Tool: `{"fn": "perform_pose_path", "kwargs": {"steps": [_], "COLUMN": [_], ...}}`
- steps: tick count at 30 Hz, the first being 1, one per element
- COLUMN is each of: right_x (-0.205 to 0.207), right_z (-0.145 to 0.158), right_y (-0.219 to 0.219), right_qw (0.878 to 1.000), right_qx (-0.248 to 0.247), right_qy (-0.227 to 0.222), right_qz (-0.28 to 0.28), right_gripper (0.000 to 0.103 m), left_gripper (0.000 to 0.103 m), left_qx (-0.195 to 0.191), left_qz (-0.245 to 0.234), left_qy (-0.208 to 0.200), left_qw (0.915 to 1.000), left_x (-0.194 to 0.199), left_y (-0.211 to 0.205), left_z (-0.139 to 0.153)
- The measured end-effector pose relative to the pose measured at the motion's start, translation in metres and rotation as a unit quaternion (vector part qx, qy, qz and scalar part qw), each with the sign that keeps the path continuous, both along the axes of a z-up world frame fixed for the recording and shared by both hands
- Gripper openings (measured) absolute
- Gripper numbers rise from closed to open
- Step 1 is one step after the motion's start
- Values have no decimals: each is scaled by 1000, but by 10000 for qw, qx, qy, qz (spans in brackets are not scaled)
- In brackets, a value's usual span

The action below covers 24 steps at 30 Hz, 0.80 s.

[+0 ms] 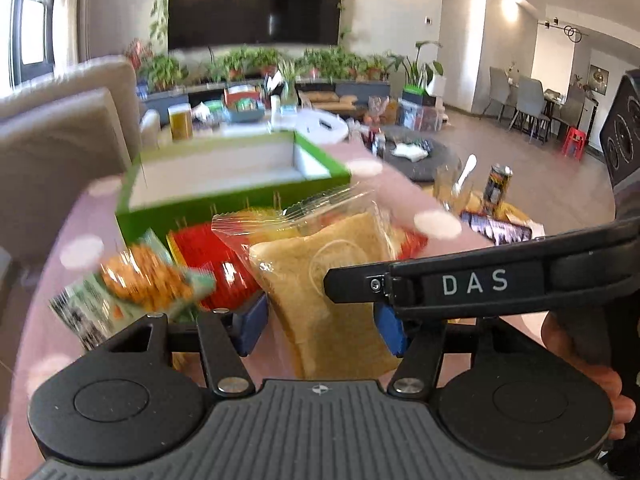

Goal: Organize snacks
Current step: 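Grasp the clear bread packet with the right tool and lift it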

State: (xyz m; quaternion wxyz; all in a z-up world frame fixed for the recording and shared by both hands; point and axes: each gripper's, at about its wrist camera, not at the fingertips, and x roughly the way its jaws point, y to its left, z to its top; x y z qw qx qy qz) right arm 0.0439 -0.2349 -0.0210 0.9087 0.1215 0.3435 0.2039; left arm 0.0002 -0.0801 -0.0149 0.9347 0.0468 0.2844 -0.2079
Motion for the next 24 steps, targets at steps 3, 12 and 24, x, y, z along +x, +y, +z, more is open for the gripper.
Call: {"fn": "perform_pose_path", "kwargs": {"steps": [3, 12, 24], "right_x": [11, 57, 121], "right_z": [11, 34, 47], "right_y": [3, 18, 32], "right_qw": [9999, 9981, 9939], "right_qx": [132, 462, 981], "right_qy": [-106, -389, -489], "right_qz": [18, 99, 142], "right_gripper": [49, 49, 49], "left_gripper": [55, 57, 62], "left_qx": [52, 234, 377], "left_qz": [99, 475, 771], "left_qy": [-213, -645, -937], "left_qw": [9997, 9965, 9919], "left_x": [7, 49, 121], "left_y": [2, 10, 19], "left_z": [16, 47, 65]}}
